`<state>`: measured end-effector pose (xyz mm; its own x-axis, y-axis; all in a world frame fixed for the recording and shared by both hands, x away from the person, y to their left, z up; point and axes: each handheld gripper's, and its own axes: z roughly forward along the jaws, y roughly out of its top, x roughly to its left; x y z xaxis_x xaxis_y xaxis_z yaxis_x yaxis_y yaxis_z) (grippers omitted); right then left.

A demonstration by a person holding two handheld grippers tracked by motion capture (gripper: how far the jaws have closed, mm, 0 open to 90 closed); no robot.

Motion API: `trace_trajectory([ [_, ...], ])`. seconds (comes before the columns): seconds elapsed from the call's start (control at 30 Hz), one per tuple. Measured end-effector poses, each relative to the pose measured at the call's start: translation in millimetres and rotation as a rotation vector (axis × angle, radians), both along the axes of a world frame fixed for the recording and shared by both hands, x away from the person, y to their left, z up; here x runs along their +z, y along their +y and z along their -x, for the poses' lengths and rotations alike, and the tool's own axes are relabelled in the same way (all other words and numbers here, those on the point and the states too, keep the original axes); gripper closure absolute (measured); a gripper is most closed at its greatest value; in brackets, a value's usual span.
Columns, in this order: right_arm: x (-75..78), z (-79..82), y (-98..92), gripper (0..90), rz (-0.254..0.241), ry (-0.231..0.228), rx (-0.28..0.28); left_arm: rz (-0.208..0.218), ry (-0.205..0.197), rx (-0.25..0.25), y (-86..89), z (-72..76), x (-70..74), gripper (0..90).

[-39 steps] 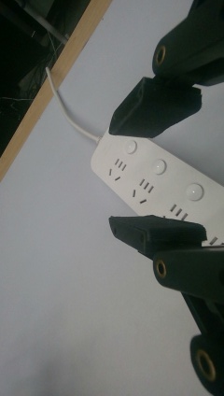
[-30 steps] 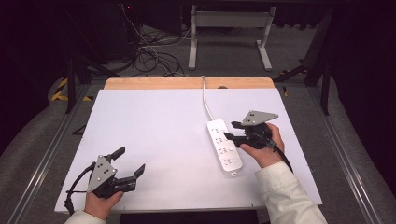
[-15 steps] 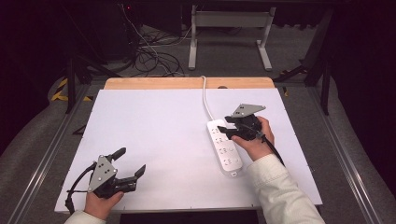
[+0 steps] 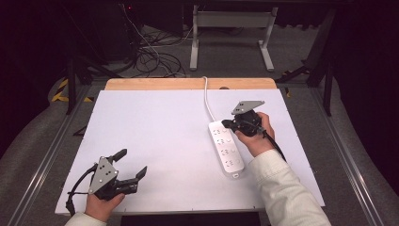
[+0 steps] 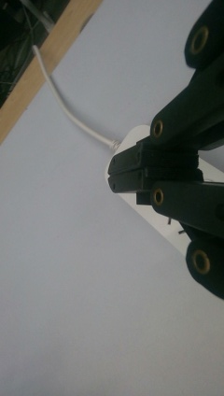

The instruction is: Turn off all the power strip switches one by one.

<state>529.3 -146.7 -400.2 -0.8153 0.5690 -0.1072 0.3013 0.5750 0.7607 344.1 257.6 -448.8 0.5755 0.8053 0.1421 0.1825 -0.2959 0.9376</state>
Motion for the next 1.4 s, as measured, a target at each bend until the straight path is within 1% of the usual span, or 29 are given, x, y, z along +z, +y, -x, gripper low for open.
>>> trace_trajectory([
  [0.07, -0.3, -3.2, 0.7, 90.0, 0.015, 0.024, -0.017, 0.004, 0.004, 0.0, 0.2, 0.4, 0.0, 15.5],
  [0.23, -4.6, -11.5, 1.2, 90.0, 0.007, 0.075, -0.049, 0.003, 0.004, 0.001, 0.2, 0.3, -0.1, 15.5],
  [0.27, -4.6, -11.5, 1.2, 90.0, 0.007, 0.075, -0.049, 0.003, 0.004, 0.001, 0.2, 0.3, -0.1, 15.5],
  [0.3, -6.2, -13.9, 1.1, 90.0, 0.008, 0.085, -0.054, 0.004, 0.005, 0.001, 0.1, 0.3, -0.1, 15.5],
  [0.33, -7.6, -15.8, 1.2, 90.0, 0.009, 0.103, -0.055, 0.003, 0.004, 0.001, 0.1, 0.2, -0.1, 15.5],
  [0.37, -12.0, -19.8, 1.3, 90.0, -0.026, 0.178, -0.086, 0.003, 0.004, 0.001, 0.1, 0.2, -0.1, 15.5],
  [0.4, -13.9, -21.9, 1.3, 90.0, -0.03, 0.191, -0.092, 0.003, 0.005, 0.002, 0.2, 0.1, -0.1, 15.5],
  [0.5, -17.3, -24.8, 2.6, 90.0, -0.016, 0.192, -0.101, 0.003, 0.005, 0.002, 0.2, 0.1, -0.2, 15.5],
  [0.57, -22.5, -29.3, 3.9, 90.0, 0.008, 0.197, -0.109, 0.0, -0.001, 0.003, 0.2, -0.1, -0.1, 15.5],
  [0.6, -24.3, -30.6, 4.6, 90.0, 0.012, 0.197, -0.115, 0.0, -0.001, 0.003, 0.2, -0.1, -0.1, 15.5],
  [0.8, -31.4, -36.7, 6.7, 90.0, 0.054, 0.17, -0.127, 0.0, -0.001, 0.003, 0.2, -0.2, -0.2, 15.5],
  [0.83, -32.3, -37.3, 7.3, 90.0, 0.063, 0.166, -0.128, 0.007, 0.006, 0.002, -0.3, 0.1, -0.6, 15.5],
  [0.93, -34.9, -38.2, 9.2, 90.0, 0.082, 0.164, -0.121, 0.006, 0.006, 0.002, -0.4, 0.1, -0.5, 15.4],
  [1.0, -35.6, -38.4, 9.5, 90.0, 0.085, 0.166, -0.118, 0.0, -0.001, 0.003, 0.2, -0.1, -0.2, 15.5],
  [1.03, -36.2, -38.4, 10.0, 90.0, 0.085, 0.168, -0.12, -0.001, -0.001, 0.003, 0.3, -0.2, -0.2, 15.5],
  [1.07, -37.1, -38.7, 10.4, 90.0, 0.091, 0.172, -0.121, 0.007, 0.006, 0.003, -0.2, 0.1, -0.5, 15.5],
  [1.3, -40.9, -39.8, 11.3, 90.0, 0.113, 0.182, -0.124, 0.007, 0.009, 0.002, -0.5, 0.2, -0.7, 15.5],
  [1.37, -41.2, -39.4, 11.7, 90.0, 0.114, 0.178, -0.126, 0.007, 0.008, 0.002, -0.5, 0.1, -0.7, 15.5],
  [1.4, -41.6, -38.7, 12.7, 90.0, 0.125, 0.175, -0.129, 0.007, 0.009, 0.003, -0.5, 0.0, -0.7, 15.5],
])
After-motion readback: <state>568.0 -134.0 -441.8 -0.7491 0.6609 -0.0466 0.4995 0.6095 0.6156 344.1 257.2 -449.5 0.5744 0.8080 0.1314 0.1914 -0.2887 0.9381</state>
